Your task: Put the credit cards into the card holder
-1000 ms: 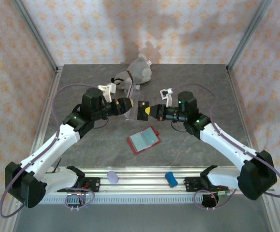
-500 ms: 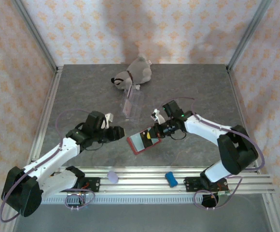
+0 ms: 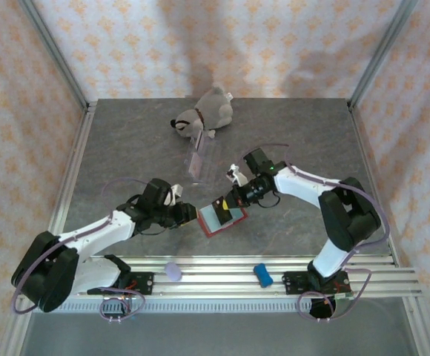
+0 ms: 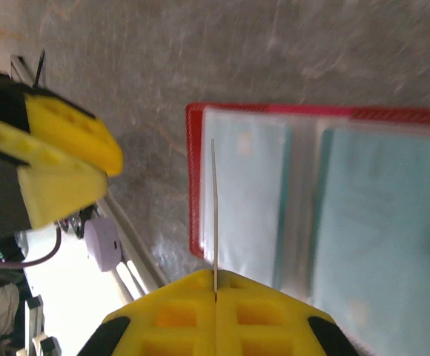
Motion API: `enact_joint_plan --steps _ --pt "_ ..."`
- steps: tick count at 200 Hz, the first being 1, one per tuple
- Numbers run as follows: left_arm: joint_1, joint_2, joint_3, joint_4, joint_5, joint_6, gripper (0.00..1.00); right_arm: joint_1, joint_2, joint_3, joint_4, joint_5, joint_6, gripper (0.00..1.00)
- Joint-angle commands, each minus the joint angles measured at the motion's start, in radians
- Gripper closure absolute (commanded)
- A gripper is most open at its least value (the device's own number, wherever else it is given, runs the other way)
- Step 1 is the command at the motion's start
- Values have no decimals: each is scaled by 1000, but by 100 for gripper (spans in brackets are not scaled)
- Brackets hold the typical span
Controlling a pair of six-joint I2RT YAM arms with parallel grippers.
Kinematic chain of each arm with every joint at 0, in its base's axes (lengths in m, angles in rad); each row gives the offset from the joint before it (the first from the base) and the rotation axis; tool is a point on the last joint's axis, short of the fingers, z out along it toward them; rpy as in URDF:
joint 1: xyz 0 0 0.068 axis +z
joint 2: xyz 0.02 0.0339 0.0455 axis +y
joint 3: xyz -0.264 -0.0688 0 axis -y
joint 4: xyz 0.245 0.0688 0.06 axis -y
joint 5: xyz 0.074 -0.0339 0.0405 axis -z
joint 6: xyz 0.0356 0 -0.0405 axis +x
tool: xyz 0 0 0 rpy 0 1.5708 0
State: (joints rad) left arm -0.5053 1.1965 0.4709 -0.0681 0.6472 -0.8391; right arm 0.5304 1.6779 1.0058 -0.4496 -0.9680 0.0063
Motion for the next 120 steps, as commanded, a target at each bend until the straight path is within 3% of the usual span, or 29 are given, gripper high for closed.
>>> enact_joint_plan --steps 1,60,120 --pt "-20 29 26 74 -20 -27 70 -33 47 44 -39 12 -70 100" --pt "-47 116 7 149 -63 -60 76 -61 153 100 -138 -27 -182 100" --pt "-47 200 3 209 -91 -72 80 -67 187 76 -100 -121 -175 100"
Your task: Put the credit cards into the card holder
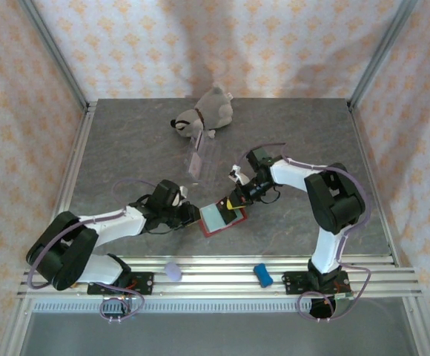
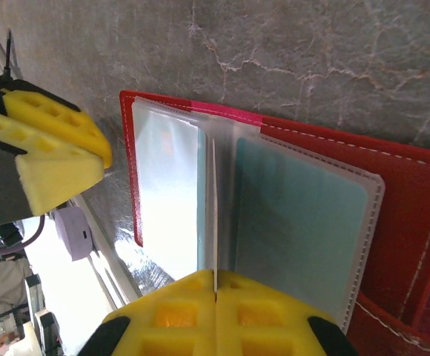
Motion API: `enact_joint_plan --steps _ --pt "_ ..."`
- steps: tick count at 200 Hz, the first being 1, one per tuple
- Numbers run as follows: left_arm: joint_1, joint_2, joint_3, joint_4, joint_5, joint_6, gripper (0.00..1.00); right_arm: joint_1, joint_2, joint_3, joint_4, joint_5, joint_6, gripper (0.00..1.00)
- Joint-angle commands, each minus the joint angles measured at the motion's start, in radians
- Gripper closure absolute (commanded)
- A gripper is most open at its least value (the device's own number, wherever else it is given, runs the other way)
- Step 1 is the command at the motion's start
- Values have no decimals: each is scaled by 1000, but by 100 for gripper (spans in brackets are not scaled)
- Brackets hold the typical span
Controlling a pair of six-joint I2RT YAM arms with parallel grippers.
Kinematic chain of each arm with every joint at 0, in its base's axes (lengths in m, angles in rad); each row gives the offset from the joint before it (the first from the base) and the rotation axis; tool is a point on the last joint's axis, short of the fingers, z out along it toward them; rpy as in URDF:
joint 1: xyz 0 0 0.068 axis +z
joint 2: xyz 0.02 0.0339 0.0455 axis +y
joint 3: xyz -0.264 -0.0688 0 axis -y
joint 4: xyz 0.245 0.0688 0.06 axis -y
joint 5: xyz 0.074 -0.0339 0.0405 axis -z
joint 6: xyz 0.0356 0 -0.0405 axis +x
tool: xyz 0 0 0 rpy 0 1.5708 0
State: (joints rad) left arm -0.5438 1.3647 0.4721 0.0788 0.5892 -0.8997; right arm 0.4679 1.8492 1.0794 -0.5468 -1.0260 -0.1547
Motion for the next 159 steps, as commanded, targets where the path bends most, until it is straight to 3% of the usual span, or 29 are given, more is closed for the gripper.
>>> enact_joint_plan --steps 1,88,159 --pt "-8 34 3 61 -33 -11 80 -5 16 1 0 -68 -12 100" --pt "-5 145 22 113 -35 -7 83 -2 50 -16 57 -112 40 100" --pt "19 119 58 -39 -79 71 86 -68 -36 -37 38 -103 52 100"
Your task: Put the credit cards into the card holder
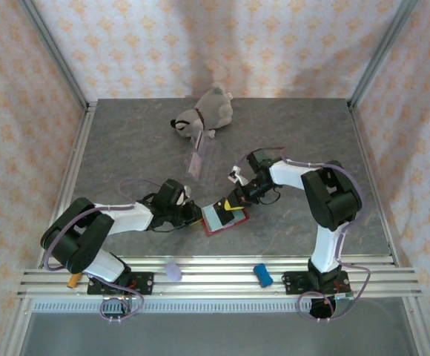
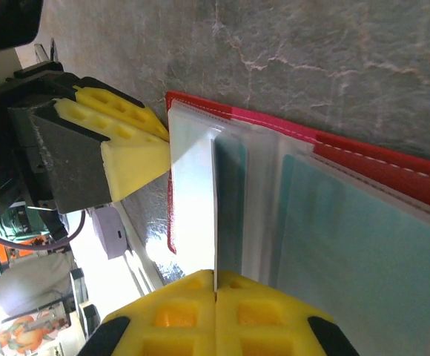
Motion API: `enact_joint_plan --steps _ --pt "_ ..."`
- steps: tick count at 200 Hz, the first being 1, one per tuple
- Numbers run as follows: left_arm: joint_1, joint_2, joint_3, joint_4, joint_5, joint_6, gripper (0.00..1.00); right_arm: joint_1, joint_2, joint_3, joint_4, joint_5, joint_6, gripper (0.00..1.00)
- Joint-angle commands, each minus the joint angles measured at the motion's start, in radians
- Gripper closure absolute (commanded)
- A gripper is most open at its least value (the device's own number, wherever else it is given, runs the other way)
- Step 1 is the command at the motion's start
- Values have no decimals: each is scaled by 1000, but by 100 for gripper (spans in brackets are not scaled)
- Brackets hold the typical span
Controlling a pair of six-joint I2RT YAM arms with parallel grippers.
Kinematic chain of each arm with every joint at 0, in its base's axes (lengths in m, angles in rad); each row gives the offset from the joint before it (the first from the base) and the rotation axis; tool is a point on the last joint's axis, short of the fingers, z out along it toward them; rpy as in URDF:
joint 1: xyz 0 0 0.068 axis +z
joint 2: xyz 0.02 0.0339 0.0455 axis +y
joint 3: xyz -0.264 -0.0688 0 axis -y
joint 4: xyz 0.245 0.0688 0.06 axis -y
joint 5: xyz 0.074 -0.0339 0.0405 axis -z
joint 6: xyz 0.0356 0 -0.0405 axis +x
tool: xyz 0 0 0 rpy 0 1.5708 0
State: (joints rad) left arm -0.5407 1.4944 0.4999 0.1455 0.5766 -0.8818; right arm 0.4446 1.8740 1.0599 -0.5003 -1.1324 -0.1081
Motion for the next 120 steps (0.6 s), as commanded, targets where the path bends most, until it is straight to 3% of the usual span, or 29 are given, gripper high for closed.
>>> enact_joint_plan --steps 1,120 --pt "16 -11 31 -107 -67 53 86 -47 -61 -18 -9 4 4 100" --pt "19 -11 38 -81 -67 45 85 -34 18 -37 36 -37 22 100"
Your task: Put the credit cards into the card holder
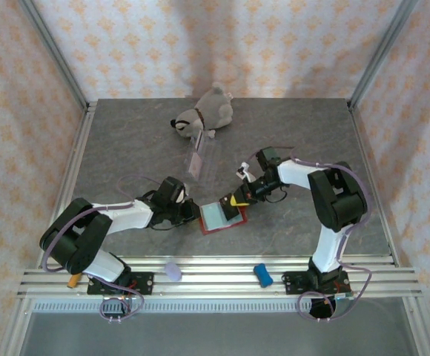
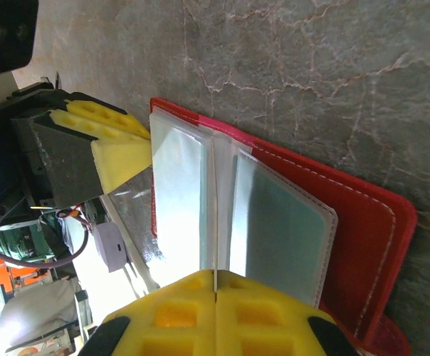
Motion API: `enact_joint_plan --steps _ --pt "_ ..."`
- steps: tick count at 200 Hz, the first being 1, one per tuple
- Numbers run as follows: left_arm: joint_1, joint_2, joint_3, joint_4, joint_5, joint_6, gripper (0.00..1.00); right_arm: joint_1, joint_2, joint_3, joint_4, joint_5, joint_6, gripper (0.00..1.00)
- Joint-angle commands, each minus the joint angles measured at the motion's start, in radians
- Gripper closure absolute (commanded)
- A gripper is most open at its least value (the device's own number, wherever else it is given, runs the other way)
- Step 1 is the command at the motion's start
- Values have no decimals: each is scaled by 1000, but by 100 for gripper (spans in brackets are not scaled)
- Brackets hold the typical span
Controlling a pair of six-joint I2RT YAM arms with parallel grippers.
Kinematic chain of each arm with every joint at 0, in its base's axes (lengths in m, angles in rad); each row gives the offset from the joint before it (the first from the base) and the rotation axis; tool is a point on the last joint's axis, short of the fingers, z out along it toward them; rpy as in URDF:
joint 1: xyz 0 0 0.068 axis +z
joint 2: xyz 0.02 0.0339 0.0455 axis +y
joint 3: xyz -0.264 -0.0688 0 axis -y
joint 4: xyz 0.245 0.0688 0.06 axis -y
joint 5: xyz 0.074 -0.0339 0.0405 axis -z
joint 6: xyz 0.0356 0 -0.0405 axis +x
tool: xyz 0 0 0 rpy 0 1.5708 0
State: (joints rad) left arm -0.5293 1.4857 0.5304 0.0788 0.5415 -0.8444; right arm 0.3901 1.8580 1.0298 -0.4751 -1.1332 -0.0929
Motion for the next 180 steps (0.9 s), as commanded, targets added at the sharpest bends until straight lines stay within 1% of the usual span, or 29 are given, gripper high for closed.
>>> enact_joint_plan --steps 1,25,80,109,180 --pt "7 -2 7 -13 -32 7 85 21 34 -7 11 -37 7 100" --pt "8 11 18 -27 -26 16 85 36 44 -13 40 -40 21 100" --pt "9 26 26 -33 -29 21 85 36 56 -11 52 -53 29 100" --pt "9 36 24 -8 -29 14 86 41 59 -16 68 -70 41 100" --pt "12 53 45 -34 -25 27 86 49 61 -28 114 -79 70 100"
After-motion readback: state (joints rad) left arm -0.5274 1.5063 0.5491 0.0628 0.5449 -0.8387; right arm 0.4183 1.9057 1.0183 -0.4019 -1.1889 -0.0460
